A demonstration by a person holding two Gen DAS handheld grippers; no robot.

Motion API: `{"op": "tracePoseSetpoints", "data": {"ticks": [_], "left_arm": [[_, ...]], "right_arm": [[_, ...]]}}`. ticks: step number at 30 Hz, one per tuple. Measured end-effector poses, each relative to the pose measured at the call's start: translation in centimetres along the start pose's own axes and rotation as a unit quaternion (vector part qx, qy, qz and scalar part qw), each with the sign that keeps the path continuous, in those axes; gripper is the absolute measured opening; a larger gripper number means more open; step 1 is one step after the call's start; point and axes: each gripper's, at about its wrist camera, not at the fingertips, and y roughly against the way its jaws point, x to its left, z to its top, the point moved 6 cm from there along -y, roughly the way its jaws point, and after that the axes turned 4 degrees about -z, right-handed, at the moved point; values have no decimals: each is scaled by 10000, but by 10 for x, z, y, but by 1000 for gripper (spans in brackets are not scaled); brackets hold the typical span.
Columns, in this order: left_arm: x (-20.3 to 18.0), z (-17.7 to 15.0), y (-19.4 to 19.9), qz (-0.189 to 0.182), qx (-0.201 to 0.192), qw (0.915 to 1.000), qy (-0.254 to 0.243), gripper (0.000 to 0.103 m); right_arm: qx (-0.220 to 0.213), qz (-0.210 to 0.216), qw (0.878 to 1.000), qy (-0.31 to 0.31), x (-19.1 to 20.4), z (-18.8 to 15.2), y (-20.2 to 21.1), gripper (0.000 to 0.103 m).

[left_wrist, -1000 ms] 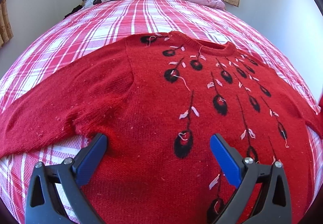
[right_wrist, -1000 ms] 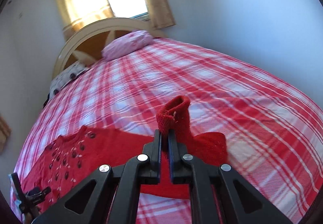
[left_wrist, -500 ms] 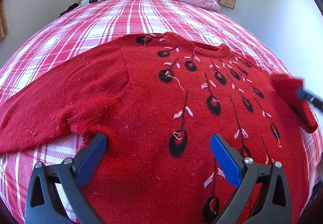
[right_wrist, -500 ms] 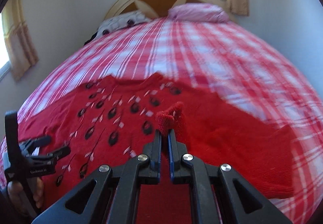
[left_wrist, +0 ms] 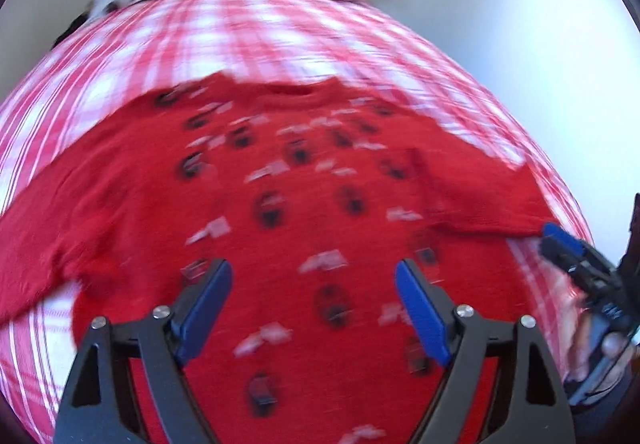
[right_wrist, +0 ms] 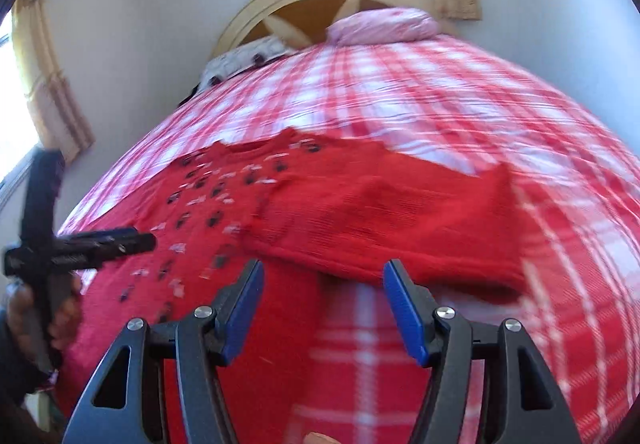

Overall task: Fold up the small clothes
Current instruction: 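Grasp the sweater side edge beside the folded sleeve with the left gripper, then fold the held side panel over toward the sweater center, open left gripper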

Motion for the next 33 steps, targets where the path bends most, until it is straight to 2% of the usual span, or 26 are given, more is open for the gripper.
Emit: {"op": "tracePoseSetpoints", "data": {"ticks": [5, 7, 9, 11, 15, 19, 20, 21, 22, 24, 27, 33], "left_arm": [[-56, 21, -17, -27, 58, 9981, -616, 85], [-73, 28, -36, -34, 172, 9971, -735, 77], [-80, 36, -56, 53, 269, 9967, -768, 67], [-81, 42, -74, 112, 375, 9971, -657, 61], [-82, 45, -97, -33, 701, 9971, -287, 61], [-88, 44, -100, 107, 629, 9971, -417, 60], [-89, 43, -99, 62, 604, 9972, -442, 46], [-90, 43, -97, -104, 574, 9974, -424, 20], [-89, 43, -96, -164, 577, 9975, -384, 17], [-91, 45, -93, -249, 541, 9976, -357, 11], [-95, 47, -89, -254, 483, 9977, -412, 8], [-90, 63, -70, -262, 216, 9988, -364, 7]], "right_arm": [[-93, -176, 9998, -94, -24, -15, 7, 63], [-178, -205, 9996, -73, -27, -18, 9, 63], [-271, -251, 9993, -13, -27, -18, 10, 63], [-341, -262, 9991, 35, -26, -18, 11, 63], [-530, -225, 9982, 170, -18, -17, 17, 63], [-644, -161, 9975, 223, -12, -16, 21, 63], [-639, -133, 9977, 170, -14, -15, 20, 63], [-635, -133, 9978, 128, -15, -15, 20, 63], [-637, -149, 9978, 101, -16, -16, 21, 63], [-667, -202, 9976, -6, -20, -15, 21, 63], [-691, -246, 9972, -133, -25, -15, 21, 63], [-760, -275, 9966, -180, -27, -15, 24, 63]]}}
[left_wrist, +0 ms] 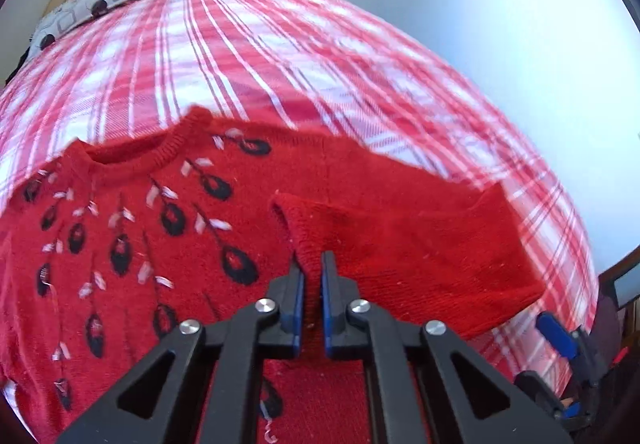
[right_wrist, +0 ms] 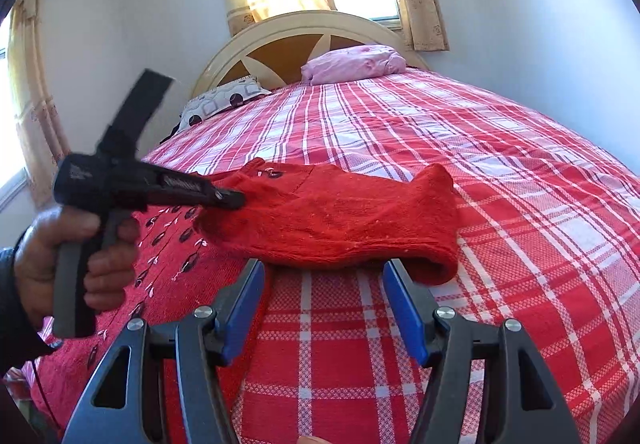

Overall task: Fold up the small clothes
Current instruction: 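Fold the held side panel over toward the sweater center, open left gripper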

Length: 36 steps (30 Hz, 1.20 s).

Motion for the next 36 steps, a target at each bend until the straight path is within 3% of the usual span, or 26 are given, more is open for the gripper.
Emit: {"op": "tracePoseSetpoints", "data": {"ticks": [7, 12, 22, 36], "left_arm": [[32, 34, 58, 138, -663, 9974, 229, 7], [70, 37, 86, 408, -910, 9943, 372, 7], [153, 4, 115, 807, -979, 9872, 970, 7], [205, -38, 121, 1025, -844, 9812, 1397, 7]], "right_arm": [[6, 14, 10000, 49, 2, -2, 1, 63], [39, 65, 9999, 82, 4, -3, 0, 63], [89, 72, 9998, 167, 9, -6, -1, 63], [91, 52, 9998, 162, 7, -6, -1, 63]]}}
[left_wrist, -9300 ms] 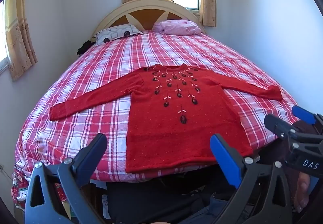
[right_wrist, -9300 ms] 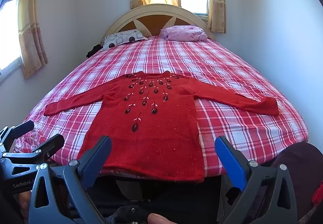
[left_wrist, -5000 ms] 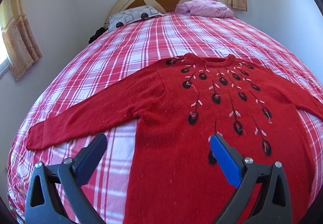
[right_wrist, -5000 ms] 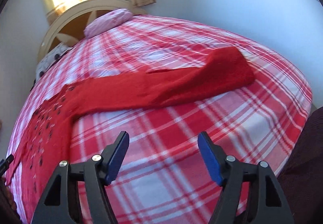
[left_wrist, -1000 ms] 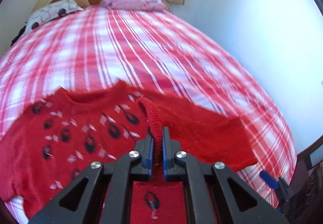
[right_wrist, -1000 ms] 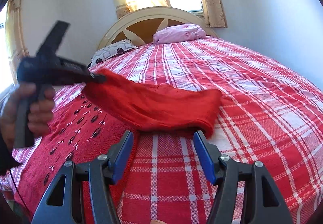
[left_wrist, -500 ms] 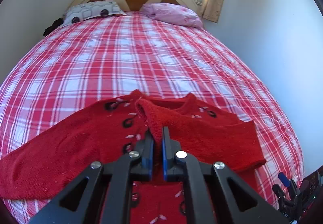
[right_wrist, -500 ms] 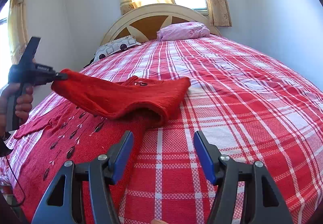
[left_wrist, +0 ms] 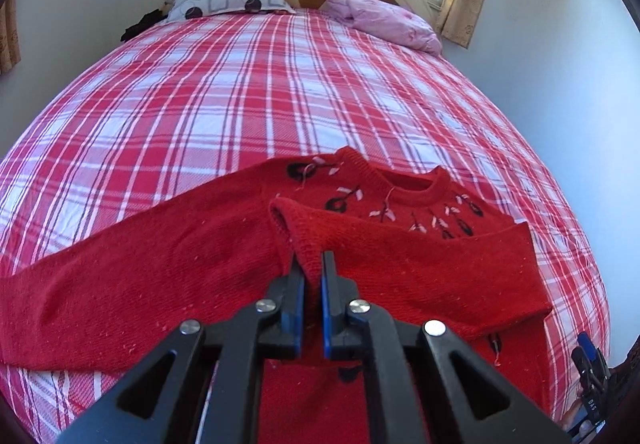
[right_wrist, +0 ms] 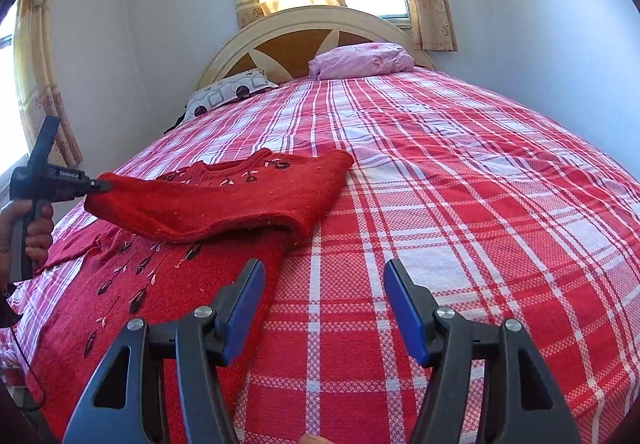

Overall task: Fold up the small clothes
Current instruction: 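Fold the held side panel over toward the sweater center, open left gripper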

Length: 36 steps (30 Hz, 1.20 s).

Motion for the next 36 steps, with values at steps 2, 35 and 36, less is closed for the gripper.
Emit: {"op": "tracePoseSetpoints", "data": {"ticks": [2, 35, 36], "left_arm": [[7, -6, -3, 30, 57, 9999, 98, 7], [52, -52, -22, 255, 375, 9966, 694, 15], [53, -52, -21, 281, 375, 9965, 689, 17]], "right_arm": [[-2, 3, 10000, 2, 0, 0, 0, 63], [146, -33, 9998, 112, 5, -6, -4, 63], [125, -33, 9998, 165, 8, -4, -2, 63]]}}
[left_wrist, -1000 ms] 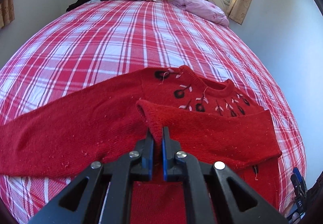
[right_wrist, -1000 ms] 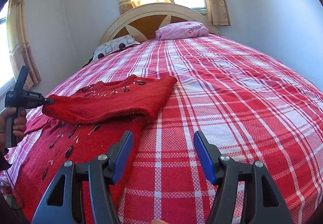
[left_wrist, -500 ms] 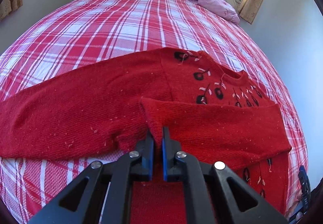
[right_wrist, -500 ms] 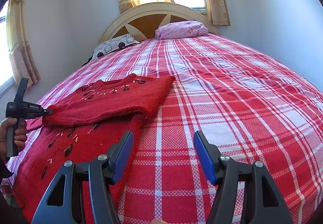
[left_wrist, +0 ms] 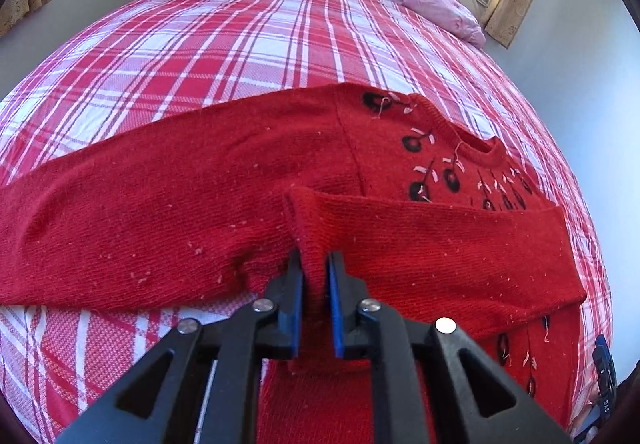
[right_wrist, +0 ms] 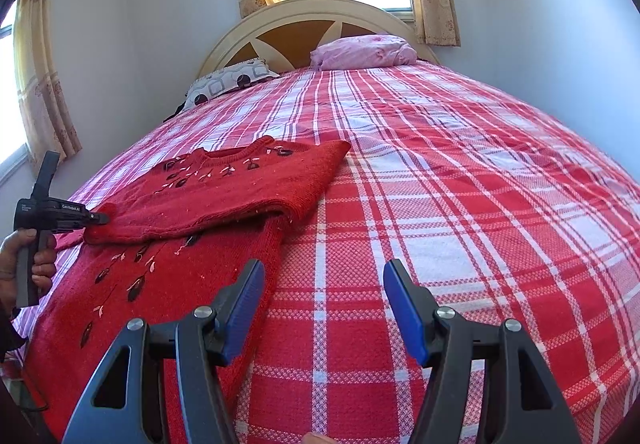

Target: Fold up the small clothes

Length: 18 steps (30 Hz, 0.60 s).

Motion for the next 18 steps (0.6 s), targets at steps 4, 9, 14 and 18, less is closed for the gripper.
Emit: {"op": "tracePoseSetpoints", "data": {"ticks": [4, 9, 14, 18], "left_arm": [[-1, 1, 13, 204, -210, 9993, -244, 47], [0, -8, 6, 434, -108, 9981, -428, 50], [1, -17, -2, 468, -120, 9978, -458, 52], [-2, -21, -2, 502, -241, 9965, -616, 57]], "right_arm": [[-209, 191, 9984, 497, 26, 23, 7, 67], [-198, 524, 9946, 877, 66, 58, -17, 71], [620, 654, 9909, 998, 83, 58, -70, 71], [1558, 75, 9848, 764, 56, 30, -111, 71]]}}
